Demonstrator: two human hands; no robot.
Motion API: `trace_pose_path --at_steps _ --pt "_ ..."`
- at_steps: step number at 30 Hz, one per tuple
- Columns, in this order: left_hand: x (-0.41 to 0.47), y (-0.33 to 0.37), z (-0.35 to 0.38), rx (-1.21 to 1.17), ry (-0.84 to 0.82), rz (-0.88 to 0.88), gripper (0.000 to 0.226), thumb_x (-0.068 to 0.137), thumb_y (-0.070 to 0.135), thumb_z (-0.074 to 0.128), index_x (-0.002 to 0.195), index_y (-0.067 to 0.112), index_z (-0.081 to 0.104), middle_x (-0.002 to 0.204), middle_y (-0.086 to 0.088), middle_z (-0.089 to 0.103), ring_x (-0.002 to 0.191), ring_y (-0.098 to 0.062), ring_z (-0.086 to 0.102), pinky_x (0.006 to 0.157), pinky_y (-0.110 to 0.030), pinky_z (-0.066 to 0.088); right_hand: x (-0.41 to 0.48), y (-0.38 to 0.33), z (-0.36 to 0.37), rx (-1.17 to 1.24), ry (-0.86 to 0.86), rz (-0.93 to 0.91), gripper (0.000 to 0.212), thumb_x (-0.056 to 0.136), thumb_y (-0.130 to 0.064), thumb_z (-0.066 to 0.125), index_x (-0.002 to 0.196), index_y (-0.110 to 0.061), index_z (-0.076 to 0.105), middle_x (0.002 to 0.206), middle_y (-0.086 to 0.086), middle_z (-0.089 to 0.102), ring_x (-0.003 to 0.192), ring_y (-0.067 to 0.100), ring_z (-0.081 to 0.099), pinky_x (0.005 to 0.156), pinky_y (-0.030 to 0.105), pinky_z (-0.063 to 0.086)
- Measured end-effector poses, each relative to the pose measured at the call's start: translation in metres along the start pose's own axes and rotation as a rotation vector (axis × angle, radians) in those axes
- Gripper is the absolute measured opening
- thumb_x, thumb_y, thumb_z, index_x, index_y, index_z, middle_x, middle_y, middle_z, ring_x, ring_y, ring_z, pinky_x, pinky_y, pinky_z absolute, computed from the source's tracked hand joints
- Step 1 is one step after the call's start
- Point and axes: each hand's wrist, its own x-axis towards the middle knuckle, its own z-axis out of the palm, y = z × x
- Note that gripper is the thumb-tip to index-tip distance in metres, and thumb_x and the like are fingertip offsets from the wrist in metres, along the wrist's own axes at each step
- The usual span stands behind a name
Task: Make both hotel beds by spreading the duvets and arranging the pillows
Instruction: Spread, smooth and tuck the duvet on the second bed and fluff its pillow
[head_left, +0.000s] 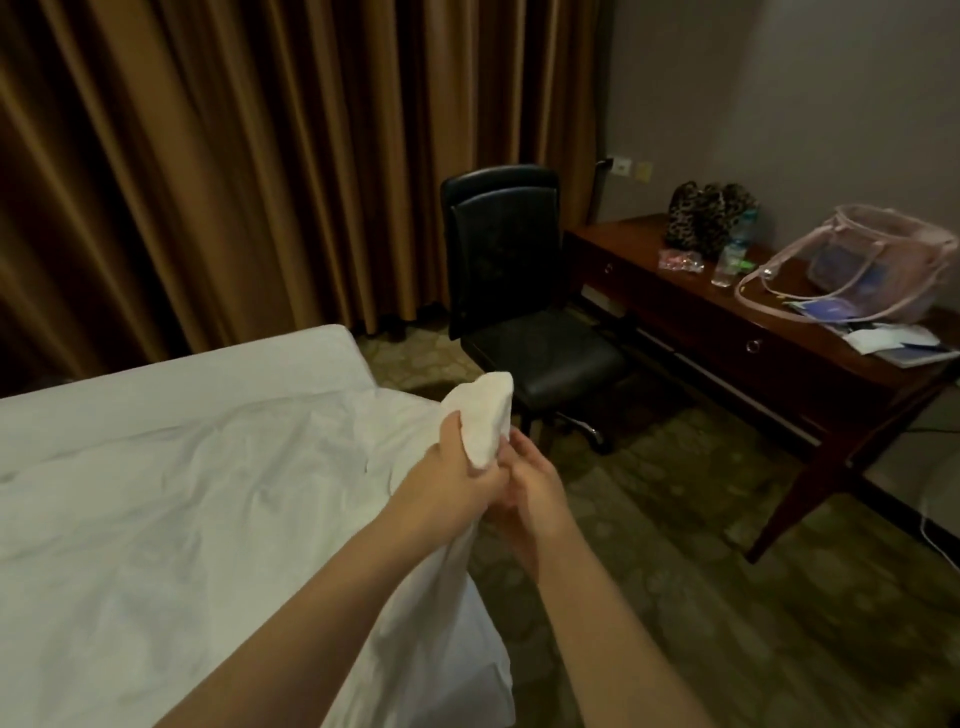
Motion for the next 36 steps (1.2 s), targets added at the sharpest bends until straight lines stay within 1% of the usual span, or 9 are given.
trace_pose_path --at_steps 4,7,10,13,18,25,28,31,36 --pt "-0.008 -0.005 0.022 0.414 0.114 -0.090 0.105 0.081 0.045 0.067 0.148 0.030 -0.013 0.156 0.001 0.008 0.140 -0.024 0.025 0.109 -0.041 0.038 0.004 -0.003 -0.011 0.001 -0.261 0.057 0.019 0.099 -0.018 0.049 0.098 -0.033 0.059 0.101 -0.001 0.066 0.092 0.015 0.063 0.071 0.030 0.054" --pt "-0.010 -0.003 0.035 0.259 0.509 -0.079 0.091 0.085 0.038 0.059 0.148 0.038 -0.008 0.134 -0.003 0.039 0.119 -0.025 0.048 0.096 -0.041 0.047 0.008 -0.001 -0.010 0.010 -0.415 0.030 0.022 0.099 -0.014 0.048 0.108 -0.030 0.060 0.113 0.002 0.064 0.106 0.019 0.061 0.092 0.038 0.052" --pt "-0.024 -0.011 0.031 -0.020 0.416 -0.164 0.066 0.090 0.015 0.058 0.146 0.026 0.025 0.112 0.002 0.052 0.101 -0.019 0.057 0.080 -0.029 0.045 0.014 0.012 -0.010 -0.021 -0.498 0.031 0.020 0.096 -0.006 0.050 0.115 -0.009 0.056 0.105 0.007 0.064 0.099 0.017 0.061 0.087 0.026 0.053" --pt "-0.041 -0.019 0.030 -0.112 0.502 -0.307 0.040 0.092 0.020 0.057 0.131 0.020 0.048 0.107 -0.001 0.063 0.103 -0.024 0.061 0.076 -0.023 0.040 0.023 0.035 -0.008 -0.071 -0.421 0.066 0.010 0.094 -0.008 0.055 0.104 -0.009 0.056 0.096 0.010 0.061 0.088 0.019 0.060 0.079 0.026 0.051" --pt "-0.064 -0.043 0.019 -0.108 0.656 -0.515 0.043 0.086 0.002 0.055 0.129 0.003 0.052 0.120 -0.021 0.061 0.112 -0.037 0.056 0.079 -0.027 0.036 0.056 0.062 -0.013 -0.221 -0.037 0.216 0.023 0.095 -0.033 0.053 0.116 -0.024 0.048 0.119 0.006 0.056 0.101 0.025 0.054 0.087 0.042 0.050" --pt "-0.080 -0.064 -0.015 -0.110 0.720 -0.550 0.033 0.089 0.003 0.053 0.121 0.003 0.056 0.111 -0.017 0.063 0.102 -0.032 0.057 0.076 -0.026 0.035 0.098 0.068 -0.001 -0.003 -0.186 0.525 0.062 0.085 -0.066 0.051 0.121 -0.015 0.052 0.128 0.015 0.057 0.100 0.034 0.060 0.066 0.043 0.053" --pt "-0.093 -0.090 -0.047 -0.148 0.780 -0.599 0.021 0.088 -0.001 0.053 0.108 -0.001 0.061 0.094 -0.010 0.060 0.086 -0.023 0.052 0.072 -0.027 0.035 0.109 0.067 0.029 -0.091 -0.234 0.573 0.071 0.082 -0.073 0.046 0.123 -0.015 0.047 0.127 0.015 0.053 0.111 0.039 0.054 0.085 0.051 0.049" --pt "-0.102 -0.119 -0.085 -0.185 0.830 -0.636 0.015 0.086 -0.004 0.052 0.095 0.003 0.062 0.087 -0.008 0.060 0.084 -0.023 0.053 0.072 -0.029 0.037 0.122 0.062 0.066 -0.134 -0.272 0.605 0.089 0.076 -0.082 0.042 0.137 -0.016 0.043 0.134 0.017 0.049 0.109 0.041 0.052 0.084 0.054 0.047" --pt "-0.102 -0.175 -0.147 -0.209 0.820 -0.685 0.016 0.078 0.002 0.058 0.093 0.003 0.064 0.077 -0.007 0.059 0.080 -0.028 0.056 0.069 -0.032 0.039 0.137 0.059 0.144 -0.323 -0.156 0.532 0.074 0.083 -0.073 0.046 0.137 -0.023 0.040 0.139 0.012 0.042 0.120 0.040 0.045 0.092 0.060 0.044"
